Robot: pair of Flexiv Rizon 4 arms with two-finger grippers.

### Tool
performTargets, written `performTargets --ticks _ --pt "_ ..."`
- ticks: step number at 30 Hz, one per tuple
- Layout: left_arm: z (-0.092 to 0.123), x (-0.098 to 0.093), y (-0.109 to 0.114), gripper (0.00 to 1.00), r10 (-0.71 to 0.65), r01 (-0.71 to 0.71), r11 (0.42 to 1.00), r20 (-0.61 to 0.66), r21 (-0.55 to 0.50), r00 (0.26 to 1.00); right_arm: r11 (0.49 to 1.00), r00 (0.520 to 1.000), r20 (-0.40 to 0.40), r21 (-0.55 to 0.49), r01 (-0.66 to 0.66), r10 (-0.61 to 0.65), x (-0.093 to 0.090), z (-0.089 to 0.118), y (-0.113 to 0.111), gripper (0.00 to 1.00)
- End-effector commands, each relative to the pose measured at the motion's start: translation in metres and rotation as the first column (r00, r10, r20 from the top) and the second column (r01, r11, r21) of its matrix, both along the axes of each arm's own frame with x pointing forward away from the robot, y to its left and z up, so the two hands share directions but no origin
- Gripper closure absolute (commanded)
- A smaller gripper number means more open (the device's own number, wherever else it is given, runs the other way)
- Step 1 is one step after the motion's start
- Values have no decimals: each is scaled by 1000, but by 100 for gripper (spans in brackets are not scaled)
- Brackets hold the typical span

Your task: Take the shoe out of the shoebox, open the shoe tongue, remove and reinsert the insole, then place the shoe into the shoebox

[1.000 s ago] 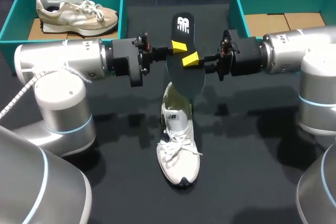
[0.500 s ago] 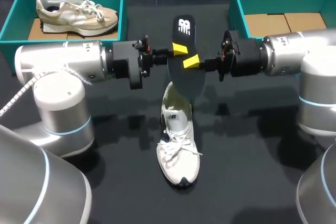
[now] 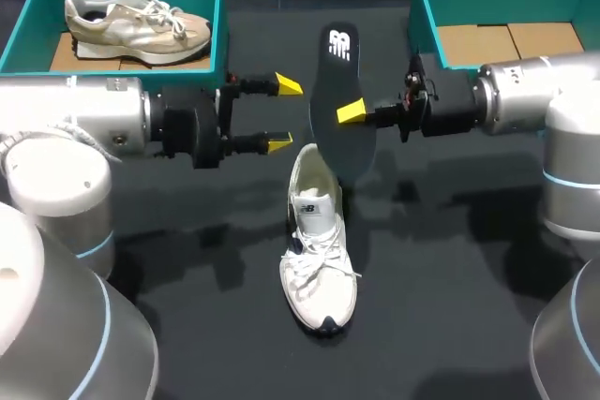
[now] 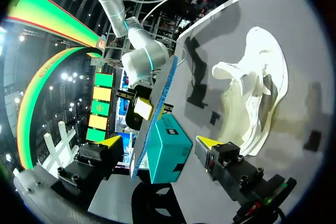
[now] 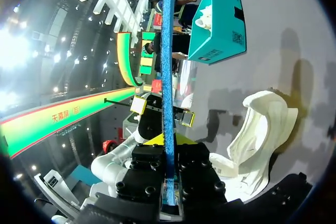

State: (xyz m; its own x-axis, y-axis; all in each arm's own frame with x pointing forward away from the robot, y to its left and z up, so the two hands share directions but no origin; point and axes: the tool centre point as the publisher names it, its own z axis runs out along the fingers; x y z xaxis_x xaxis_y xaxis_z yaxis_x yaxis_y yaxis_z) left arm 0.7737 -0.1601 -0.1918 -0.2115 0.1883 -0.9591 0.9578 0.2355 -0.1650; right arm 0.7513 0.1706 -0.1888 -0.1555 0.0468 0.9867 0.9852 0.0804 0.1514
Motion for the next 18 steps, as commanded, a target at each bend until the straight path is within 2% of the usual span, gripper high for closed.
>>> performTargets --ticks 1,10,12,13,14,18 --pt "10 -4 24 0 -23 25 997 -21 66 1000 1000 1000 -3 -2 -11 11 3 -3 1 100" --pt "10 -4 24 0 -23 25 997 -21 66 1000 1000 1000 -3 -2 -11 11 3 -3 1 100" --pt "4 -7 20 0 7 1 997 -114 73 993 998 1000 19 -63 21 -20 8 -5 -1 100" --pt "2 -8 19 0 38 -25 996 -156 88 987 997 998 46 -58 40 -37 10 -5 -3 100" --pt "0 -7 18 0 86 -53 988 -227 146 970 997 997 60 -54 52 -49 11 -4 -5 100" --pt "-3 -9 21 0 222 -130 962 -411 238 884 989 988 118 -94 112 -101 14 0 -7 100"
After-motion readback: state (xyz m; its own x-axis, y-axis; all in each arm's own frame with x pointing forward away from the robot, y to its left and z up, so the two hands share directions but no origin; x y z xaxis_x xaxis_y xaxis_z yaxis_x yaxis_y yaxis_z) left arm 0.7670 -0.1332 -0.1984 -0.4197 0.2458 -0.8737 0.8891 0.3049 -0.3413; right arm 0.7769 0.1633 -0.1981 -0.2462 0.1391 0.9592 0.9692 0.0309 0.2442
